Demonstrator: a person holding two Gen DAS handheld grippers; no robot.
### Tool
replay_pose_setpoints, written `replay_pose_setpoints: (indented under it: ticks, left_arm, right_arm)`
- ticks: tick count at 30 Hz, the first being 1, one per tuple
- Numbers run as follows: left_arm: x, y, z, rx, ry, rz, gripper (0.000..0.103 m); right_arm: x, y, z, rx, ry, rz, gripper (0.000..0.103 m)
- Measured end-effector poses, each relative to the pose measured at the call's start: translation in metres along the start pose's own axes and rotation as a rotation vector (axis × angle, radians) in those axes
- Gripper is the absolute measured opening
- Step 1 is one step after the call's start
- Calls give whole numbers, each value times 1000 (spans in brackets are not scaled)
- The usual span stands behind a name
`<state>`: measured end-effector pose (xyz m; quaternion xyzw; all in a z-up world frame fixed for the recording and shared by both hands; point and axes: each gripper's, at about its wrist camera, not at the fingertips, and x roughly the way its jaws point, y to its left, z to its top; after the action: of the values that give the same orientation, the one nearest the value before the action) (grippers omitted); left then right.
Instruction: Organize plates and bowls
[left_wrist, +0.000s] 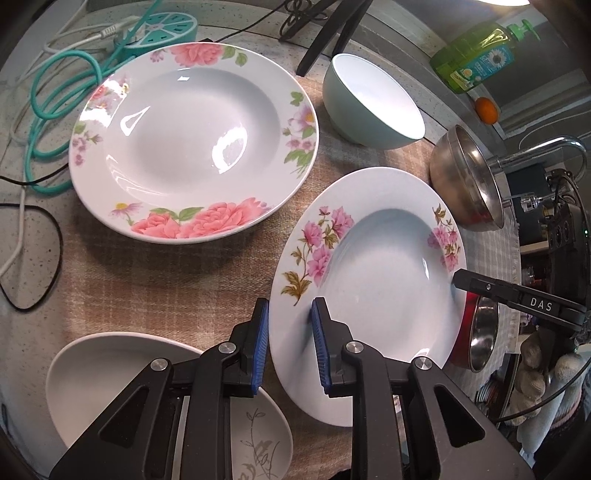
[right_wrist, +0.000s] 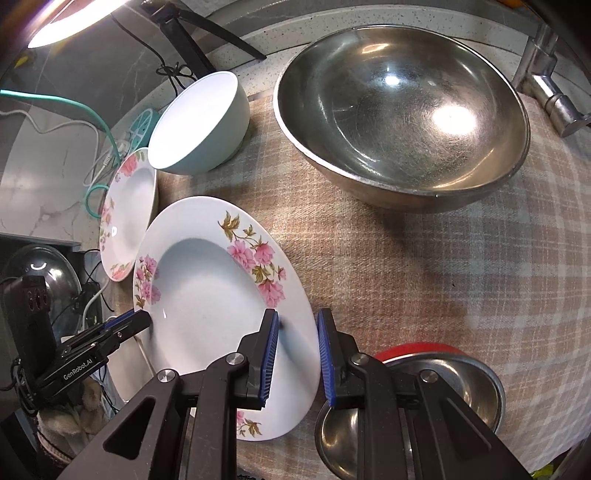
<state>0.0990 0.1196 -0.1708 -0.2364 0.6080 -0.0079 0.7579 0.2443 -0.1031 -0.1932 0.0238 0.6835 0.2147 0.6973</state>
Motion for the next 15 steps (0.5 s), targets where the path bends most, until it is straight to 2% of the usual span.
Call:
replay_pose_setpoints:
  ticks: [7, 15]
  left_arm:
    - [1, -3, 4, 26, 6, 0, 21]
    - [9, -1, 8, 48, 29, 7, 21]
  right_arm:
    - [-2, -2, -10, 28, -8, 1, 20]
    - [3, 8, -14, -1, -5, -56, 20]
